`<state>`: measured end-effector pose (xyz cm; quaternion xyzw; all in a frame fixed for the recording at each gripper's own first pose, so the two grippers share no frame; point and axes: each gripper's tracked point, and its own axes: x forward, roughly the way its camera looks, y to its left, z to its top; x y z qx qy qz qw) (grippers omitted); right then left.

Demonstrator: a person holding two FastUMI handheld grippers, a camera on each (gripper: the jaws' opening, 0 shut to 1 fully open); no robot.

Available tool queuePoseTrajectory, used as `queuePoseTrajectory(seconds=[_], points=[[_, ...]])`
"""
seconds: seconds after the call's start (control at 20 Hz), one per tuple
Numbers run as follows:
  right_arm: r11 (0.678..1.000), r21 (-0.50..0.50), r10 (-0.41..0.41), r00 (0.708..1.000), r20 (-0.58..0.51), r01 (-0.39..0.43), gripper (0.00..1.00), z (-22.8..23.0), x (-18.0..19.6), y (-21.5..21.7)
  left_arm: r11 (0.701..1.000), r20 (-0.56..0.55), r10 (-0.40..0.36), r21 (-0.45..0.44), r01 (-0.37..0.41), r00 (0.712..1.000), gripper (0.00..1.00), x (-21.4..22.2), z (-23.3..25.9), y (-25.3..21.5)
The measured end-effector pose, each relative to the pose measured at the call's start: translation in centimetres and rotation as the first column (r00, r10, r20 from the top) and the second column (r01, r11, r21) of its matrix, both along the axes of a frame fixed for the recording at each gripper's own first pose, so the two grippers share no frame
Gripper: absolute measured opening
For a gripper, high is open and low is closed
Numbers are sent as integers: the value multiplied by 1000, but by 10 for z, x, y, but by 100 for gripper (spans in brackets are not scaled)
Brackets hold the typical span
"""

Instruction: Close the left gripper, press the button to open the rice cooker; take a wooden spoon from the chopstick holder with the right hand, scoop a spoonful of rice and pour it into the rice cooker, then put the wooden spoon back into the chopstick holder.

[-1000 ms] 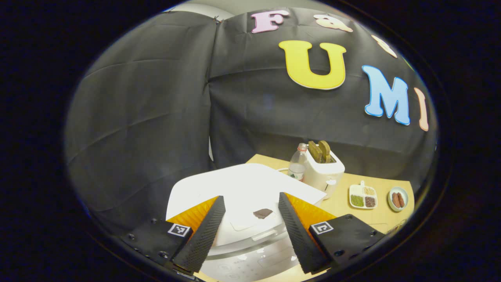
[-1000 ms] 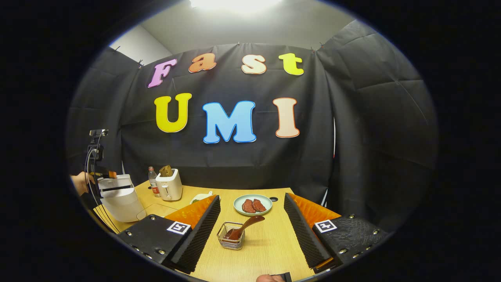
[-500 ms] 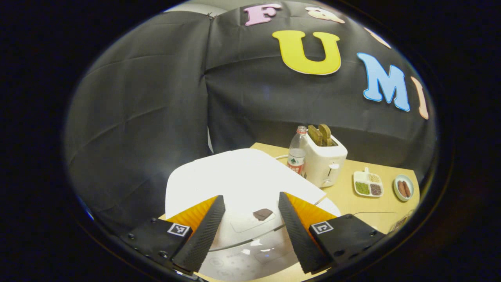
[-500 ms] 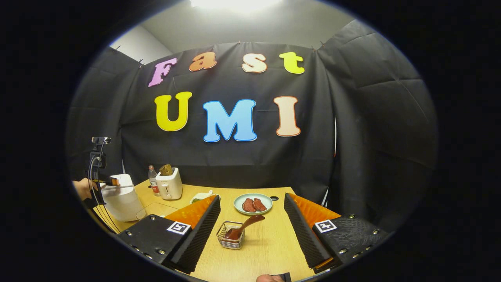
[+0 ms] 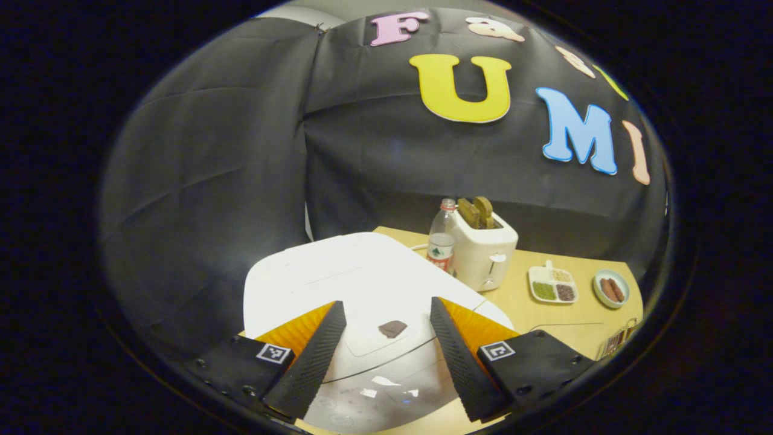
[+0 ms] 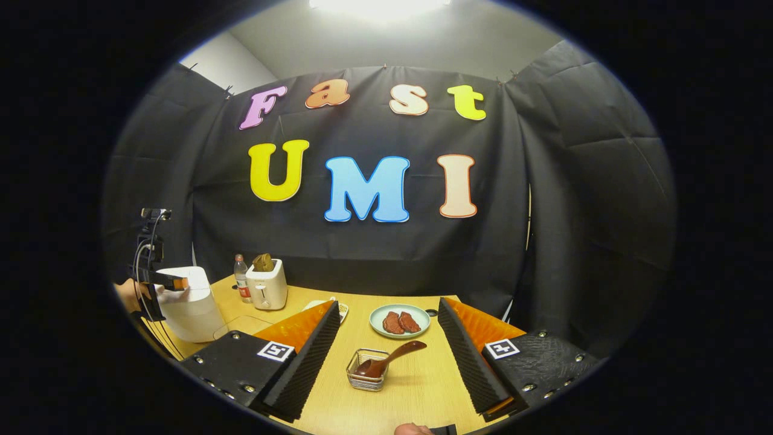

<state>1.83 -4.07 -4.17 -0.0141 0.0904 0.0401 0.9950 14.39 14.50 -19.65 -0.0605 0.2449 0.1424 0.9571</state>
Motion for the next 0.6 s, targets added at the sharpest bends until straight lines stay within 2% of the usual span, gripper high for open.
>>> queuePoseTrajectory(seconds=[0.05,0.3,0.4,0.6], points=[[1000,6,0,1000,16,0,99,8,2,5,1000,30,-11,4,11,999,96,-2,12,-2],[1000,-7,-17,990,138,18,99,47,9,23,990,198,-137,72,125,971,99,-21,96,-38],[1000,-9,-10,985,171,12,99,52,10,33,981,252,-185,102,164,950,99,-33,128,-51],[999,36,-1,987,164,-5,99,46,13,49,964,343,-264,119,237,901,99,-69,171,-87]])
